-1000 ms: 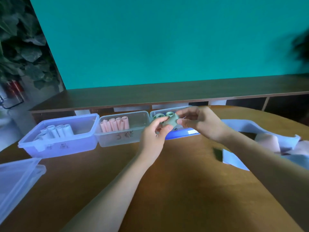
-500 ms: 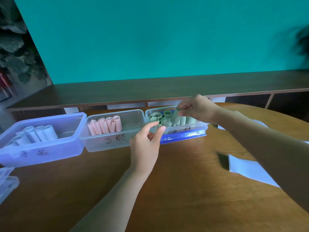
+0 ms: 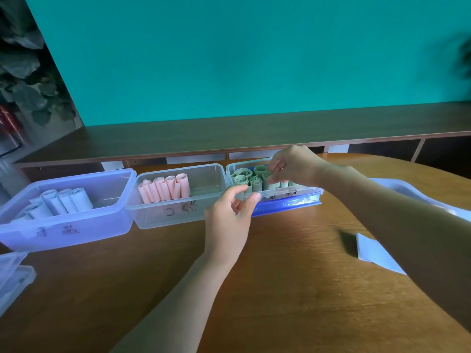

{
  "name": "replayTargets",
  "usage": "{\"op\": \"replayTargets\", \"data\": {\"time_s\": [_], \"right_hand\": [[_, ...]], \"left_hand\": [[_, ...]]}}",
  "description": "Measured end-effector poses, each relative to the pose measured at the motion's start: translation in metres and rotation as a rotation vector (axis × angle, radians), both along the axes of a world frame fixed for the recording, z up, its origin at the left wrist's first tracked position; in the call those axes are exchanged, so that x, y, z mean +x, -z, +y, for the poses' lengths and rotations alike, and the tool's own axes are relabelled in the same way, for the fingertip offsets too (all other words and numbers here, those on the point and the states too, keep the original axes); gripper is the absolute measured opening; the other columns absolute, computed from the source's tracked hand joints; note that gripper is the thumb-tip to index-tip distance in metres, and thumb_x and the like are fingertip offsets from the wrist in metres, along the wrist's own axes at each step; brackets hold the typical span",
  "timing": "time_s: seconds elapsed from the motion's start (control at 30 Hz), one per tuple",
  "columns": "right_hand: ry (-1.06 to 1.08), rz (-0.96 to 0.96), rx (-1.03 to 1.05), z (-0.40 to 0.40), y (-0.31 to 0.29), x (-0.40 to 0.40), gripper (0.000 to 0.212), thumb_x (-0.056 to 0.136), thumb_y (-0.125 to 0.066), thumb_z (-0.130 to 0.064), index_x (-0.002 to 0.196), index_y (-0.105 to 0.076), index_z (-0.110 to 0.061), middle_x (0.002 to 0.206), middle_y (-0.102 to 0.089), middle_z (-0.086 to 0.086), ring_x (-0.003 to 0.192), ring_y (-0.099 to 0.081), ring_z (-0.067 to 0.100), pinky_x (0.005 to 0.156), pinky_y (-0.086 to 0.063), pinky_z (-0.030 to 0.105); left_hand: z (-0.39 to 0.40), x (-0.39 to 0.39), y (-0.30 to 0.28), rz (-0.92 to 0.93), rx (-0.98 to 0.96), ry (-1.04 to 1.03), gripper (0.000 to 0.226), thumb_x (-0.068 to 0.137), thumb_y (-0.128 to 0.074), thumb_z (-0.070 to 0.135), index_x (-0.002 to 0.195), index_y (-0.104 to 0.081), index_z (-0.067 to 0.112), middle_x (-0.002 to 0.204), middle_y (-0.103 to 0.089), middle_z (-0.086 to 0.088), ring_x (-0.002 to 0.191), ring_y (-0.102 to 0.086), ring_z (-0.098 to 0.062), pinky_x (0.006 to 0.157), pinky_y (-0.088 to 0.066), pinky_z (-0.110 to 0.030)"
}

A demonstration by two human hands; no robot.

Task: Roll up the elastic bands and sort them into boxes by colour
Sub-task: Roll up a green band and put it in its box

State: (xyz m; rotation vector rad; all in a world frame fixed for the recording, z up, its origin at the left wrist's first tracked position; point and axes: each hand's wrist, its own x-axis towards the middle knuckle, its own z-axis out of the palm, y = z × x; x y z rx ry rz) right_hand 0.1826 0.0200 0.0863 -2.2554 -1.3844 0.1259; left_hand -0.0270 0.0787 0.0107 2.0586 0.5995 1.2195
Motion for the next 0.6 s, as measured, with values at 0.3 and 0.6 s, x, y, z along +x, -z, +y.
{"op": "replayTargets", "data": {"time_s": [0.3,0.6], "right_hand": [[0.001,0.019,-0.011,0.000,-0.006,-0.005,0.033,0.076,-0.089,-0.024,0.101,-0.074,-0.009,0.089,-0.076,0.004,0.071,-0.073,0.017,0.070,-0.059,0.025],[-0.042,-0.130,-0.050,0.009,0.001,-0.013,0.017,0.082,-0.084,-0.022,0.089,-0.076,-0.010,0.087,-0.073,0.008,0.082,-0.070,0.026,0.078,-0.058,0.039]], "left_hand": [[0.001,0.000,0.002,0.006,-0.003,0.009,0.040,0.090,-0.068,0.044,0.123,-0.068,0.022,0.080,-0.062,0.019,0.089,-0.059,0.009,0.057,-0.046,-0.007],[0.002,0.000,0.003,0.036,-0.018,0.015,0.041,0.090,-0.068,0.045,0.125,-0.067,0.024,0.076,-0.061,0.019,0.089,-0.057,0.009,0.059,-0.047,-0.009]]}}
